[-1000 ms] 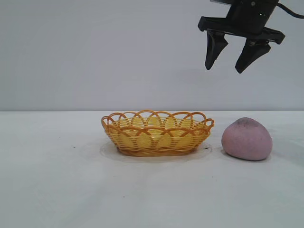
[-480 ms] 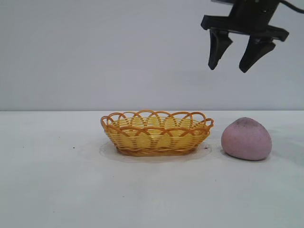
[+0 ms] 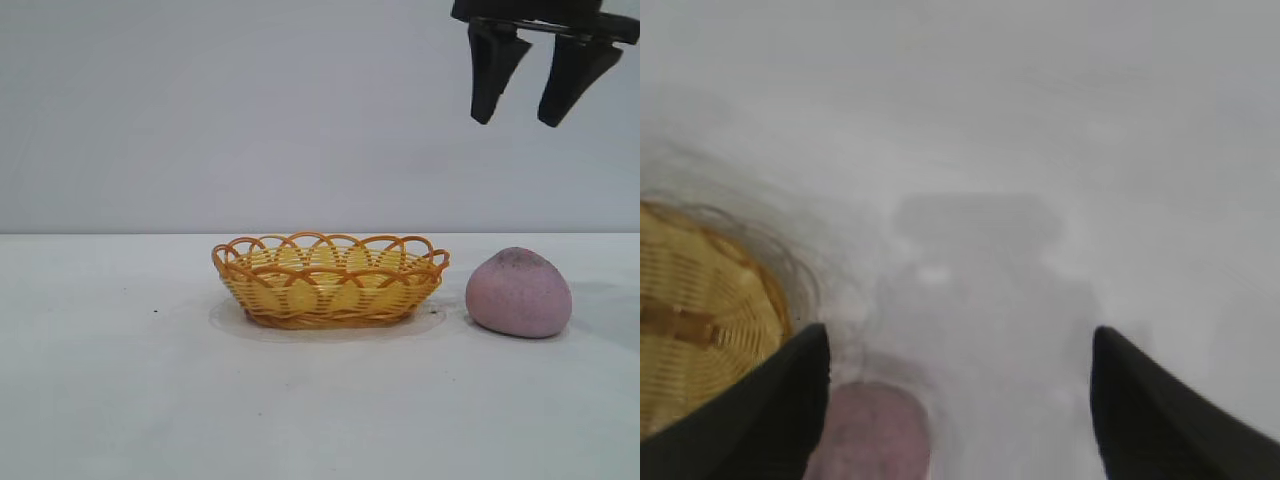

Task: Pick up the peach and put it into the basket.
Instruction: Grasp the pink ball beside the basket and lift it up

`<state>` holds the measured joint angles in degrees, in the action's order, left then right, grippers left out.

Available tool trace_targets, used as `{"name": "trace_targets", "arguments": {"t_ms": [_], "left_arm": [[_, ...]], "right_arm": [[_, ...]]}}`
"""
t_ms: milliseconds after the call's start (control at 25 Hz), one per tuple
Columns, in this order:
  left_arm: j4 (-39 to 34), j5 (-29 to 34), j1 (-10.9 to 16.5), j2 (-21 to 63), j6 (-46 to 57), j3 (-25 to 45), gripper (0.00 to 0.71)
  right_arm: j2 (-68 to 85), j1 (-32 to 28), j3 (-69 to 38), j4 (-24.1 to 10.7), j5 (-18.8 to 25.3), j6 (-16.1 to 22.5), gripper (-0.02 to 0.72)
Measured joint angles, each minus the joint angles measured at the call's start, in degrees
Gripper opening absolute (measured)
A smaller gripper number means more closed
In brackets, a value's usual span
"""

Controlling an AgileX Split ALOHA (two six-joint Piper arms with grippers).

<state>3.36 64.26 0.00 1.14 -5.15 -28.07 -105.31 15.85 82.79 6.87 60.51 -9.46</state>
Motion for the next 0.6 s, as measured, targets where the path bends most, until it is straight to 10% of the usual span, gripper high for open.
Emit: {"name": "trace_targets", "arguments": {"t_ms": [600], "left_arm": [[0.0, 0.0, 0.0, 0.0, 0.0, 0.0, 0.534]], "right_arm": [[-1.07, 0.36, -9.2, 6.93, -2.82, -0.67, 0.323]]}}
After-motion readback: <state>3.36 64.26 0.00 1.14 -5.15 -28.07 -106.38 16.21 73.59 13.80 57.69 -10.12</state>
